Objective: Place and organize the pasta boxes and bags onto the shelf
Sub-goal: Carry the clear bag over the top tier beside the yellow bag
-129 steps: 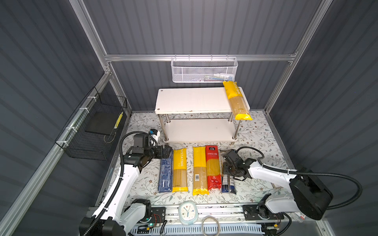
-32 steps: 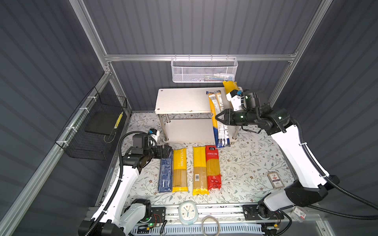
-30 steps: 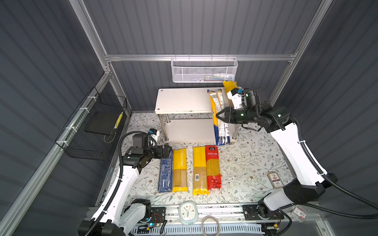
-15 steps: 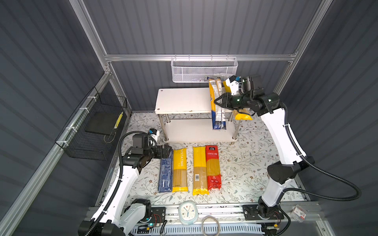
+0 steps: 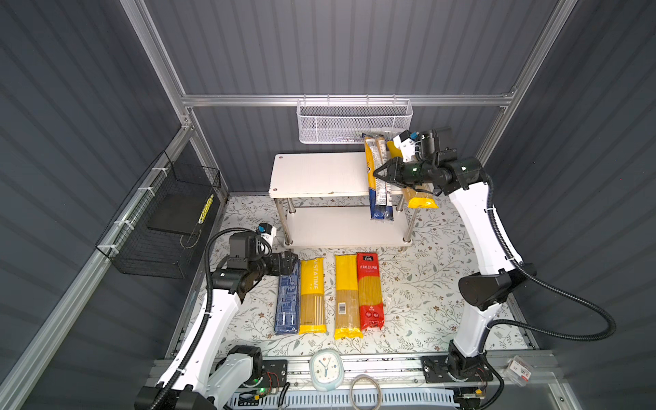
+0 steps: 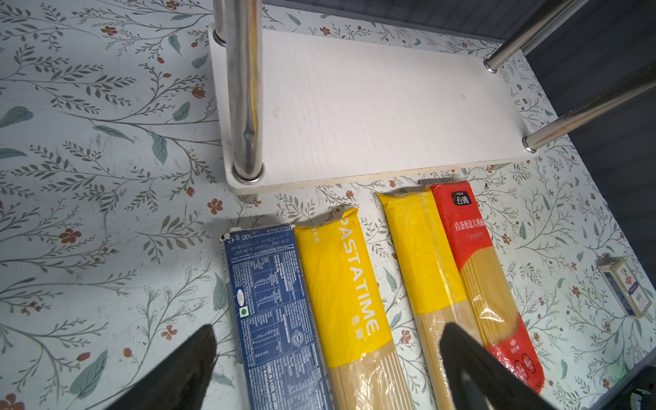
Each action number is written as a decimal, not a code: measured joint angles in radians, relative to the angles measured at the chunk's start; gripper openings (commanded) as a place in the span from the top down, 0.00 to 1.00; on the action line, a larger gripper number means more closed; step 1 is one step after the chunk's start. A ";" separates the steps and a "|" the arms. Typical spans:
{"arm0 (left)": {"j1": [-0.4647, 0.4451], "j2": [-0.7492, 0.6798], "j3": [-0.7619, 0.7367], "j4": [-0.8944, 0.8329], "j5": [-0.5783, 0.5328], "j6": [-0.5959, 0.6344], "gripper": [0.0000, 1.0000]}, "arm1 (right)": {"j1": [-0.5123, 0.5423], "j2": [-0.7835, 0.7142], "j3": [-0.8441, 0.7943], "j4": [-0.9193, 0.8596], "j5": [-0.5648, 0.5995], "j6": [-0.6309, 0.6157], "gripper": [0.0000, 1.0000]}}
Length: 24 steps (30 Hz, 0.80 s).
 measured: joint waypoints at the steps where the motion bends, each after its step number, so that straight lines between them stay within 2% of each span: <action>1: 0.000 0.000 0.000 0.000 0.000 0.000 0.01 | -0.004 0.002 0.001 0.006 -0.006 0.004 0.70; 6: 0.000 0.000 0.000 0.000 0.000 0.000 0.01 | -0.025 0.028 0.026 0.035 -0.029 0.019 0.66; 8: 0.000 0.000 0.000 0.000 0.000 0.000 0.01 | -0.034 0.049 0.053 0.043 -0.034 0.026 0.60; 15: 0.000 0.000 0.000 0.000 0.000 0.000 0.01 | -0.046 0.109 0.103 0.051 -0.035 0.034 0.57; 18: 0.000 0.000 0.000 0.000 0.000 0.000 0.01 | -0.047 0.117 0.104 0.062 -0.033 0.033 0.57; 24: 0.000 0.000 0.000 0.000 0.000 0.000 0.01 | -0.050 0.098 0.130 0.127 -0.041 0.034 0.49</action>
